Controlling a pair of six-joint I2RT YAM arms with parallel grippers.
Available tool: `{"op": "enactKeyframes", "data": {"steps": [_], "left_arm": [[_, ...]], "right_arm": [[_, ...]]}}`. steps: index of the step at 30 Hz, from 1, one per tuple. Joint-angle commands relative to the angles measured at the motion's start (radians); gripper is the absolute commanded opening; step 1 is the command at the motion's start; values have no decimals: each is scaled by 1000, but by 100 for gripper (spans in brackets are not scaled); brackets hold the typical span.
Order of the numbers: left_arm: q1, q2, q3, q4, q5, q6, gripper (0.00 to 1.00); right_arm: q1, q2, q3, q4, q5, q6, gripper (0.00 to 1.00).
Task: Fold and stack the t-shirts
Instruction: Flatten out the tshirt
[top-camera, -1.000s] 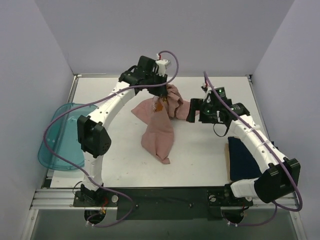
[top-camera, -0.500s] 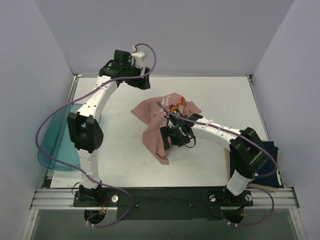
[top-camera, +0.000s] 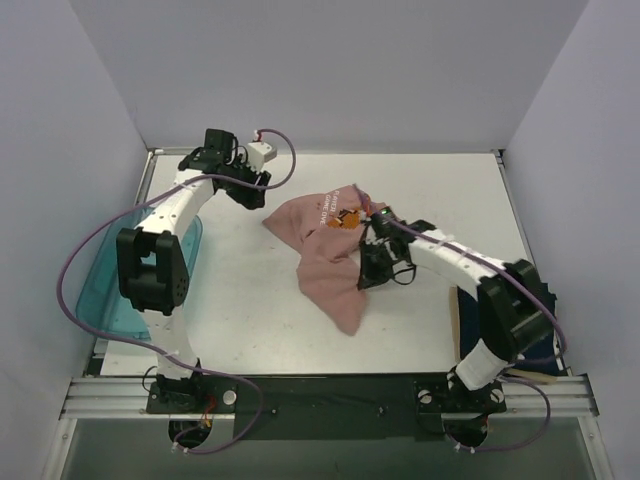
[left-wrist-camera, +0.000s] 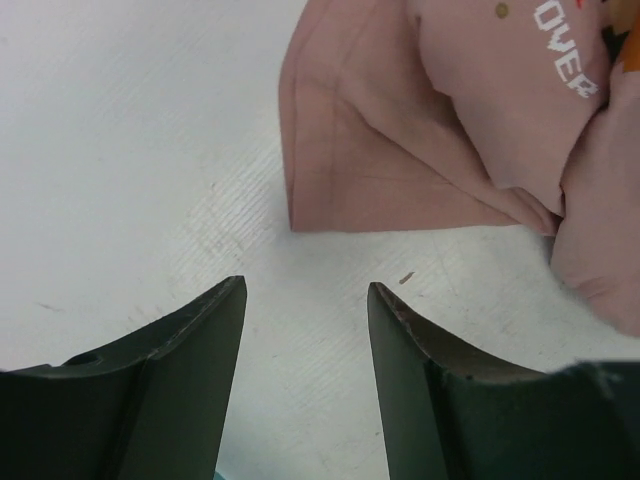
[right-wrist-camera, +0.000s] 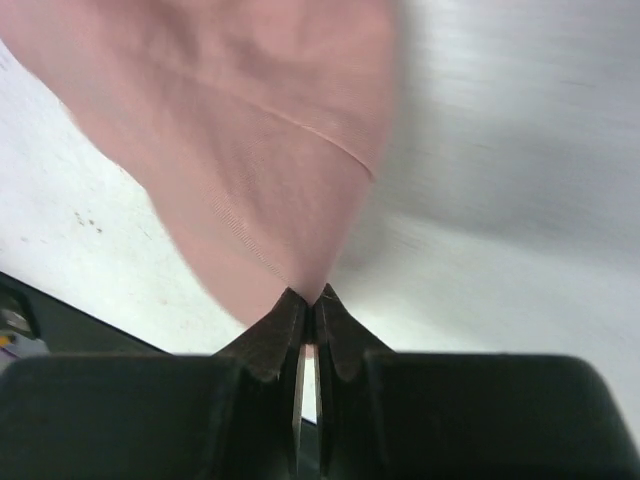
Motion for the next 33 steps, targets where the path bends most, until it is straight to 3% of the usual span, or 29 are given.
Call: {"op": "enactKeyframes", "data": {"steps": [1,5,11,15,18,27,33], "left_arm": [[-39,-26,-6,73,137,171,60],[-93,-9,-35,29,231,420,59],[-168,28,-69,0,189,704,61],[-167,96,-22,32,172,730,63],[-190,146,22,-104,173,847,65],[-263,210,9,-89,176,871,70],[-294,281,26,-23,12,867,70]], "right_arm": [[-187,-273,-46,-141,42,-26,0],[-377,-388,-43,-252,42,-93,0],[-572,-503,65,-326,-1,-137,0],[-623,-517,158,-346,-30,-150,0],[-632,-503,183,-346,-61,-154,0],[-631,-472,183,-347,-78,-147,0],[-631,-473,189,-346,-81,-144,0]]}}
